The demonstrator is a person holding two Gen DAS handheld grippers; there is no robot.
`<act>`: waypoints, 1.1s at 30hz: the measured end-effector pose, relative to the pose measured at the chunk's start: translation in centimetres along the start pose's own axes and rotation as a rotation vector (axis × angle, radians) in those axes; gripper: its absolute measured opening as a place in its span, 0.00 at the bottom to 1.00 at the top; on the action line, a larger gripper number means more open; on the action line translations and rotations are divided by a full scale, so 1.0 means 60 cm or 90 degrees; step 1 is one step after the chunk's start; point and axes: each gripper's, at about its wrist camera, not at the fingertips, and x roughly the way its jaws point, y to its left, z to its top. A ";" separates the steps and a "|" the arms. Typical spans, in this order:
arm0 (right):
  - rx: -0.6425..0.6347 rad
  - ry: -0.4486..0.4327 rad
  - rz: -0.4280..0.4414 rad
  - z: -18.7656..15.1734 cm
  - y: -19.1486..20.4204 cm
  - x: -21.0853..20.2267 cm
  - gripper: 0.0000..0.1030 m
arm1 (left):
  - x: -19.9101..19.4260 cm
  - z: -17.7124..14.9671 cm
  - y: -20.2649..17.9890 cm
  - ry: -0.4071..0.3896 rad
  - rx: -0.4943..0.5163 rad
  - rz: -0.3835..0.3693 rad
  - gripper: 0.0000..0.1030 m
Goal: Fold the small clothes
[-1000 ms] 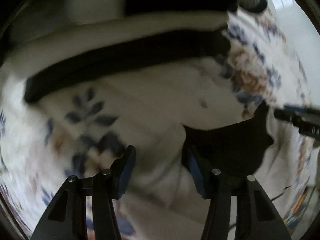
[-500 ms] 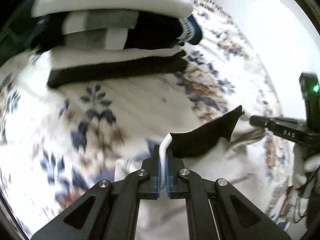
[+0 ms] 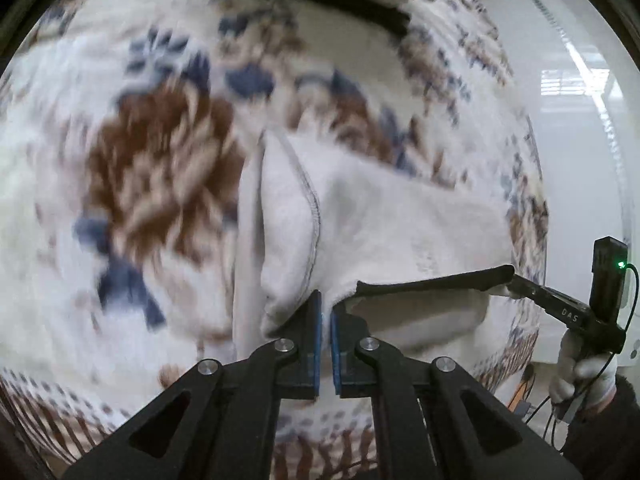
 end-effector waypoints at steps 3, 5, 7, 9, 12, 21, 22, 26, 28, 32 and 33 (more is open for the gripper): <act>-0.013 0.025 -0.004 -0.033 -0.006 0.018 0.03 | 0.019 -0.032 0.009 0.019 -0.003 0.006 0.04; -0.024 0.049 -0.009 -0.051 -0.008 0.032 0.04 | 0.027 -0.045 0.016 0.038 -0.013 0.002 0.06; -0.031 0.077 -0.004 -0.061 -0.011 0.043 0.04 | 0.026 -0.055 0.028 0.062 -0.040 0.000 0.12; -0.017 0.106 -0.001 -0.072 -0.023 0.043 0.12 | 0.014 -0.065 0.043 0.071 -0.082 -0.011 0.22; 0.012 0.111 0.010 -0.079 -0.048 0.025 0.16 | -0.023 -0.082 0.068 0.057 -0.158 -0.042 0.43; 0.224 0.027 0.124 -0.009 -0.135 -0.014 0.53 | -0.045 0.019 0.078 -0.044 -0.210 -0.030 0.47; 0.238 0.019 0.136 0.006 -0.136 -0.005 0.54 | -0.035 0.042 0.075 -0.046 -0.208 -0.030 0.47; 0.272 0.013 0.171 0.055 -0.129 0.037 0.54 | 0.009 0.113 0.054 -0.044 -0.182 -0.037 0.47; 0.286 0.026 0.185 0.070 -0.118 0.057 0.52 | 0.034 0.135 0.042 -0.032 -0.151 -0.011 0.47; 0.267 0.020 0.130 0.087 -0.106 0.072 0.11 | 0.065 0.143 0.043 -0.008 -0.115 0.030 0.47; 0.255 0.007 0.105 0.091 -0.104 0.070 0.10 | 0.069 0.141 0.047 -0.005 -0.117 0.030 0.47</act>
